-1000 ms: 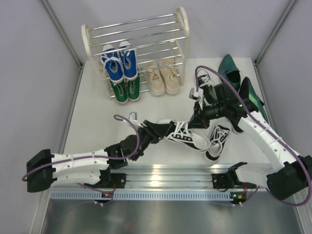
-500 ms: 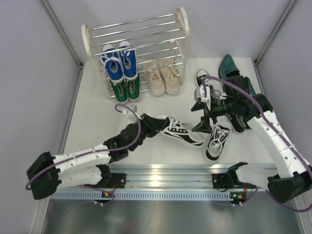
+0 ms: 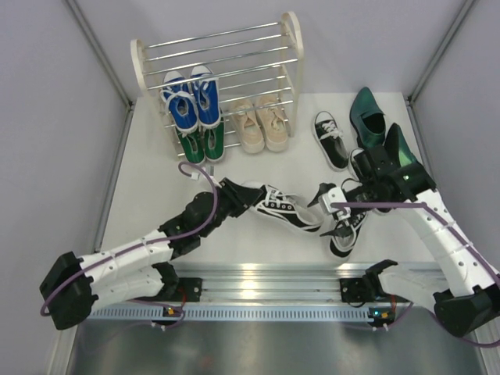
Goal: Place and organize the shoes onto the shoe shelf
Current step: Pick up the shoe at the center of the board.
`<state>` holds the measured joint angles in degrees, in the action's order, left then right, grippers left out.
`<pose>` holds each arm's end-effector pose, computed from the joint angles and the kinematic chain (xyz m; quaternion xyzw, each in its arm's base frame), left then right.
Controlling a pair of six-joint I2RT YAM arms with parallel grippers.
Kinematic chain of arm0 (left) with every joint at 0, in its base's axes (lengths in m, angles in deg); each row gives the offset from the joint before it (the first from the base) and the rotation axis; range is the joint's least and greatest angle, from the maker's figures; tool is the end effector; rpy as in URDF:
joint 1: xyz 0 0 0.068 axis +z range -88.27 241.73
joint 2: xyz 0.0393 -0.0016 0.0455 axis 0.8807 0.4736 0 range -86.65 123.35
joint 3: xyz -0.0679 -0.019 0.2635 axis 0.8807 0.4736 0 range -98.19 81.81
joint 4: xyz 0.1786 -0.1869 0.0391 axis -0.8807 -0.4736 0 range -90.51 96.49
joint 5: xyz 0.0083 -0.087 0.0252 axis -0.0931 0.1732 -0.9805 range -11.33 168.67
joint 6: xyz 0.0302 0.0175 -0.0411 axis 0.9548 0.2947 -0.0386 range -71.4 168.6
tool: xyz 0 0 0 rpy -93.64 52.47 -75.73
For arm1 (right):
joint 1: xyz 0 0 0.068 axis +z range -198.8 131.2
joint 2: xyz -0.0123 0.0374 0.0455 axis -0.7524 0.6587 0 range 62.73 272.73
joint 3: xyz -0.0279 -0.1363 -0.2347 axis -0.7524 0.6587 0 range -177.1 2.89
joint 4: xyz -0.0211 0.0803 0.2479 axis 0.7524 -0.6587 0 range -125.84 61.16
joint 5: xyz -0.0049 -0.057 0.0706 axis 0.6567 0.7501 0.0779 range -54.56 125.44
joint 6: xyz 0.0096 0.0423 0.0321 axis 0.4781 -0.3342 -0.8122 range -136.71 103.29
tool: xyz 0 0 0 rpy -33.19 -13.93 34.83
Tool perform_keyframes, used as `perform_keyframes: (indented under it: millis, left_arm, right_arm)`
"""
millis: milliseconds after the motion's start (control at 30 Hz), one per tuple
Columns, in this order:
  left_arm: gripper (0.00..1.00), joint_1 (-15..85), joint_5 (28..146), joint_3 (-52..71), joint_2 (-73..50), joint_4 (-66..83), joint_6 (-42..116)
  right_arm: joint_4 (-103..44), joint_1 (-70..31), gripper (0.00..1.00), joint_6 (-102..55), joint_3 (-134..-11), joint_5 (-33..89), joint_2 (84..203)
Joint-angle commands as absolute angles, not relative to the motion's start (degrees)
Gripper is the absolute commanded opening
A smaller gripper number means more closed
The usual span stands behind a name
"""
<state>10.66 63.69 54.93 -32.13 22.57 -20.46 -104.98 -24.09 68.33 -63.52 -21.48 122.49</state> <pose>0.1440 -0.1638 0.2462 -0.2015 0.7459 -0.4928 0.4003 0.1294 0.0924 0.3420 -0.7564 0.4284 0.3267 0.3710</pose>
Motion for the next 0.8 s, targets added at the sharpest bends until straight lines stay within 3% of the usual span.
perform_keyframes:
  millis: [0, 167, 333, 433, 733, 767]
  left_arm:
    - [0.00, 11.02, 66.01, 54.30, -31.99, 31.01, -22.68]
    - [0.00, 11.46, 66.28, 54.12, -31.55, 32.25, -22.68]
    - [0.00, 11.63, 66.45, 54.30, -31.46, 32.60, -23.12]
    - [0.00, 11.72, 66.63, 54.38, -31.20, 33.47, -23.30]
    - [0.00, 11.81, 67.68, 54.30, -29.09, 36.37, -24.09]
    - [0.00, 11.81, 67.60, 54.38, -28.91, 36.64, -24.17]
  right_arm:
    - [-108.74, -23.13, 0.77, 70.22, -63.73, -20.46, 123.81]
    - [-107.60, -22.17, 0.64, 69.60, -61.09, -16.94, 125.39]
    - [-105.32, -21.29, 0.61, 68.12, -58.81, -15.28, 125.22]
    - [-101.63, -20.59, 0.53, 66.36, -56.88, -12.38, 125.48]
    - [-97.22, -19.09, 0.18, 65.56, -56.43, -9.38, 126.71]
    - [-97.66, -19.00, 0.06, 65.91, -56.95, -9.47, 126.97]
